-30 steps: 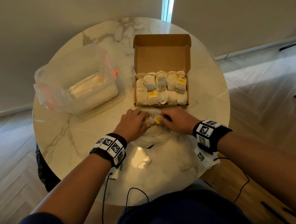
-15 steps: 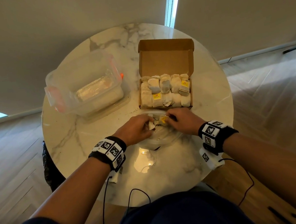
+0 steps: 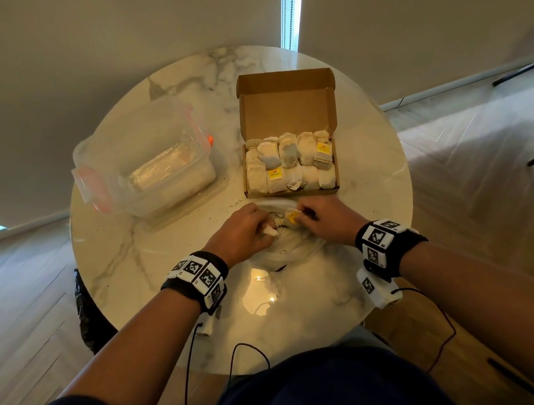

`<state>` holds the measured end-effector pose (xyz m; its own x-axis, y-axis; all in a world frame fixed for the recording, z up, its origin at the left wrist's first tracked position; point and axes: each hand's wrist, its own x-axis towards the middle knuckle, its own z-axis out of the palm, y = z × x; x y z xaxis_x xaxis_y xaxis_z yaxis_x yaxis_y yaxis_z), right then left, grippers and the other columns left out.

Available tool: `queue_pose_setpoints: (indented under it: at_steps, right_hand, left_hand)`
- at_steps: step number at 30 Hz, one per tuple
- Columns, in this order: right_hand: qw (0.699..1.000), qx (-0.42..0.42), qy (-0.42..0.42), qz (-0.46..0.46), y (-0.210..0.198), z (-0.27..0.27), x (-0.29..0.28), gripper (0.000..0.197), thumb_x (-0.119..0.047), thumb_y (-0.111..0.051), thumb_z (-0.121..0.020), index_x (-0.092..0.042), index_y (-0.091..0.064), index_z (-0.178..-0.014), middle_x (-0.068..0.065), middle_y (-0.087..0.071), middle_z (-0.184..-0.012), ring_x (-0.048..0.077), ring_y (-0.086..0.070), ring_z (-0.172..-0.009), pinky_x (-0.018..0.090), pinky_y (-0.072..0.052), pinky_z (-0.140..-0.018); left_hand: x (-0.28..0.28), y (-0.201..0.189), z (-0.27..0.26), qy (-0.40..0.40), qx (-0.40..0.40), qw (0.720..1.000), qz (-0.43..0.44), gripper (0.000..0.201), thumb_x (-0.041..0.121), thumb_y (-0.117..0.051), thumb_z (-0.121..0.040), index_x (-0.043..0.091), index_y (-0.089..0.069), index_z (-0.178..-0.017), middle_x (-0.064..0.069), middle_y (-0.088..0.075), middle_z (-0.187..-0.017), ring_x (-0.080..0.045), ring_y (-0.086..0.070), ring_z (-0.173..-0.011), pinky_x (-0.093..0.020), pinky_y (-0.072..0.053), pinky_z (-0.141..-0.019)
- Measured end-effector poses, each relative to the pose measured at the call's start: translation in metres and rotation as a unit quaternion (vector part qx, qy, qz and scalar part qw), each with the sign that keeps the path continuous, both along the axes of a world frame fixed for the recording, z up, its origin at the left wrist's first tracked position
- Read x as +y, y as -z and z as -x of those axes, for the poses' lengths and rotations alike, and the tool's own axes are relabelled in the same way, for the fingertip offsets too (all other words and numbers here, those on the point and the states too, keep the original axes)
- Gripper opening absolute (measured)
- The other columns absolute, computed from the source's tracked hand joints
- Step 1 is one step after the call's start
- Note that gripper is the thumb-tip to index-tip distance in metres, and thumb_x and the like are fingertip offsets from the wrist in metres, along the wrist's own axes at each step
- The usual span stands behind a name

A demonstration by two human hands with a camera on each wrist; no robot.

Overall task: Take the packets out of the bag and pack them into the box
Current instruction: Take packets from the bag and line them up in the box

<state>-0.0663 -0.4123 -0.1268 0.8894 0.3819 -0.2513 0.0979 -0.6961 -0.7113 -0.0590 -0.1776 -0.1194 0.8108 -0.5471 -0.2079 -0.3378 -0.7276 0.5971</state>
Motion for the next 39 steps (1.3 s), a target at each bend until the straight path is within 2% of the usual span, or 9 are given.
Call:
queue_pose_setpoints:
  at_steps: [7,10,13,19,26,29,33,36,39]
  right_hand:
    - [0.999,-0.032,0.011,-0.007,-0.006,-0.003,-0.001,0.018,-0.027,-0.059,-0.099,-0.013,-0.065,-0.09,-0.002,-0.06,-0.081,0.015,-0.053,-0.072,0.027,-0.037,-0.065]
    - [0.999,-0.044,-0.007,-0.009,-0.011,-0.004,0.003,0.01,-0.026,-0.061,-0.097,-0.018,-0.066,-0.092,-0.007,-0.057,-0.082,0.011,-0.052,-0.075,0.024,-0.036,-0.069]
    - [0.998,-0.043,-0.033,-0.014,-0.019,-0.004,0.007,0.014,-0.022,-0.062,-0.097,-0.013,-0.07,-0.103,-0.001,-0.063,-0.09,0.013,-0.055,-0.08,0.026,-0.041,-0.072]
    - [0.996,-0.057,-0.064,-0.028,-0.03,-0.008,0.01,0.018,-0.022,-0.063,-0.096,-0.013,-0.073,-0.108,0.002,-0.07,-0.094,0.013,-0.059,-0.082,0.026,-0.048,-0.073]
    - [0.996,-0.072,-0.042,-0.043,-0.031,-0.017,0.008,0.018,-0.027,-0.066,-0.093,-0.014,-0.072,-0.105,-0.004,-0.063,-0.088,0.011,-0.056,-0.078,0.022,-0.045,-0.069]
    - [0.995,-0.091,-0.032,-0.034,-0.028,-0.027,0.008,0.017,-0.024,-0.061,-0.098,-0.01,-0.07,-0.102,-0.001,-0.063,-0.088,0.014,-0.056,-0.079,0.028,-0.046,-0.071]
    - [0.995,-0.086,-0.016,-0.048,-0.031,-0.046,0.009,0.015,-0.021,-0.056,-0.1,-0.012,-0.065,-0.091,0.0,-0.061,-0.079,0.015,-0.053,-0.07,0.03,-0.043,-0.065]
    - [0.995,-0.082,0.008,-0.05,-0.037,-0.067,0.013,0.016,-0.022,-0.054,-0.101,-0.017,-0.059,-0.088,-0.003,-0.058,-0.079,0.013,-0.051,-0.07,0.023,-0.039,-0.063]
    - [0.994,-0.09,0.016,-0.061,-0.036,-0.091,0.02,0.018,-0.021,-0.055,-0.101,-0.009,-0.061,-0.089,0.001,-0.058,-0.079,0.014,-0.049,-0.069,0.017,-0.037,-0.063]
  left_hand:
    - [-0.002,-0.017,-0.001,0.08,0.004,0.996,0.046,0.023,0.021,-0.066,-0.094,0.017,-0.069,-0.116,0.005,-0.066,-0.098,-0.004,-0.055,-0.081,-0.011,-0.041,-0.072]
    - [-0.009,-0.027,0.0,0.024,0.036,0.997,0.056,0.034,0.029,-0.069,-0.092,0.019,-0.054,-0.121,0.007,-0.067,-0.089,-0.009,-0.06,-0.075,-0.021,-0.047,-0.069]
    - [-0.013,-0.031,-0.005,-0.03,0.053,0.996,0.067,0.04,0.031,-0.069,-0.092,0.02,-0.049,-0.124,0.007,-0.07,-0.085,-0.004,-0.064,-0.074,-0.017,-0.05,-0.066]
    - [-0.013,-0.027,-0.013,-0.007,-0.048,0.999,0.022,0.016,0.032,-0.068,-0.092,0.016,-0.07,-0.097,0.003,-0.067,-0.083,-0.011,-0.059,-0.07,-0.024,-0.047,-0.064]
    - [-0.014,-0.026,-0.025,-0.025,-0.061,0.998,0.021,0.018,0.034,-0.065,-0.094,0.018,-0.073,-0.097,0.007,-0.065,-0.077,-0.007,-0.055,-0.065,-0.025,-0.045,-0.061]
    - [-0.016,-0.027,-0.032,-0.043,-0.068,0.996,0.03,0.019,0.036,-0.064,-0.095,0.019,-0.07,-0.093,0.009,-0.063,-0.075,-0.002,-0.052,-0.062,-0.016,-0.038,-0.058]
    - [-0.018,-0.026,-0.042,-0.098,-0.053,0.992,0.057,0.026,0.039,-0.061,-0.097,0.018,-0.065,-0.111,0.012,-0.068,-0.082,0.0,-0.059,-0.07,-0.015,-0.043,-0.063]
    - [-0.014,-0.016,-0.052,-0.168,-0.041,0.983,0.06,0.023,0.032,-0.058,-0.097,0.019,-0.06,-0.116,0.005,-0.067,-0.094,-0.009,-0.063,-0.082,-0.026,-0.052,-0.072]
    - [-0.01,0.0,-0.058,-0.147,-0.028,0.989,0.014,0.026,0.03,-0.059,-0.097,0.014,-0.062,-0.117,0.001,-0.056,-0.1,-0.016,-0.057,-0.088,-0.025,-0.042,-0.074]
